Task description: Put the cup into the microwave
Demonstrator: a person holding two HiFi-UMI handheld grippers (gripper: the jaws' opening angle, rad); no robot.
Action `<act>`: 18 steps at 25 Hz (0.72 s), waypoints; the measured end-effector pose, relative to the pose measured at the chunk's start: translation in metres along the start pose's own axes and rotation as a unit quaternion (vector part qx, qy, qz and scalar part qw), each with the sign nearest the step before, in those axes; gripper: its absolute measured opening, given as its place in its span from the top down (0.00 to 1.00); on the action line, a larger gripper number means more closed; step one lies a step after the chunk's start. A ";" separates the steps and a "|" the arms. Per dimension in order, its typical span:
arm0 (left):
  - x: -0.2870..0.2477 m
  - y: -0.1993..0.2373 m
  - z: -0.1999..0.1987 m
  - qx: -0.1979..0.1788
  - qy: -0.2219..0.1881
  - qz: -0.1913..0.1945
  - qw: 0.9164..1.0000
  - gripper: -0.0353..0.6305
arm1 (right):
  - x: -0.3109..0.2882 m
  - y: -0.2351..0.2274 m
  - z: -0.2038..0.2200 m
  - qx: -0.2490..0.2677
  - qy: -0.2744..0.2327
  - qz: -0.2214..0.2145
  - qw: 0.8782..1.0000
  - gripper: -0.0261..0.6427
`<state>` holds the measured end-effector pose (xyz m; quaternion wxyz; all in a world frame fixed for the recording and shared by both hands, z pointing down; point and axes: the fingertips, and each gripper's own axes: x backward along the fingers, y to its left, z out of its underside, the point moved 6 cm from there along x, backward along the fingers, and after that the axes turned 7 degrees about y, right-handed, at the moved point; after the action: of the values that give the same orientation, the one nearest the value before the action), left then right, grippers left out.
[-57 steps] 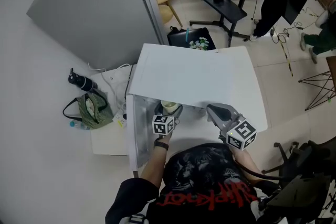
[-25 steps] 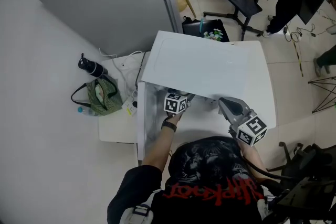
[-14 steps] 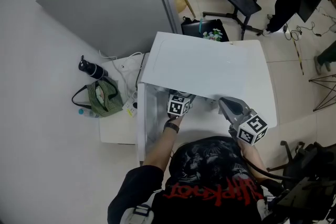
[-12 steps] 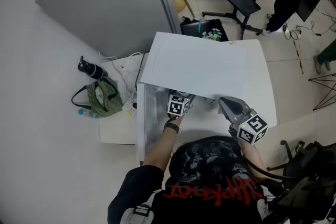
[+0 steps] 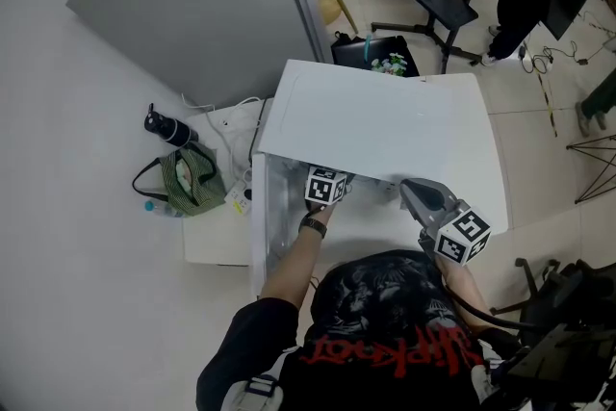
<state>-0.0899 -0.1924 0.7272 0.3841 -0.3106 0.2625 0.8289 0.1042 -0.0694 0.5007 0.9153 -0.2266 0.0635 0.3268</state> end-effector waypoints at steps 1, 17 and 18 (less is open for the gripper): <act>-0.001 0.001 -0.001 -0.002 0.003 -0.001 1.000 0.30 | -0.001 0.000 0.000 0.001 0.001 -0.001 1.000 0.96; -0.018 0.009 0.001 -0.016 0.023 0.010 1.000 0.30 | 0.001 0.002 0.005 0.003 0.011 -0.008 1.000 0.96; -0.018 0.009 0.001 -0.015 0.022 0.011 1.000 0.30 | 0.002 0.001 0.005 0.003 0.012 -0.008 1.000 0.96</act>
<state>-0.0878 -0.2050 0.7431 0.3645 -0.3312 0.2617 0.8300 0.1043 -0.0654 0.5040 0.9176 -0.2286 0.0739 0.3168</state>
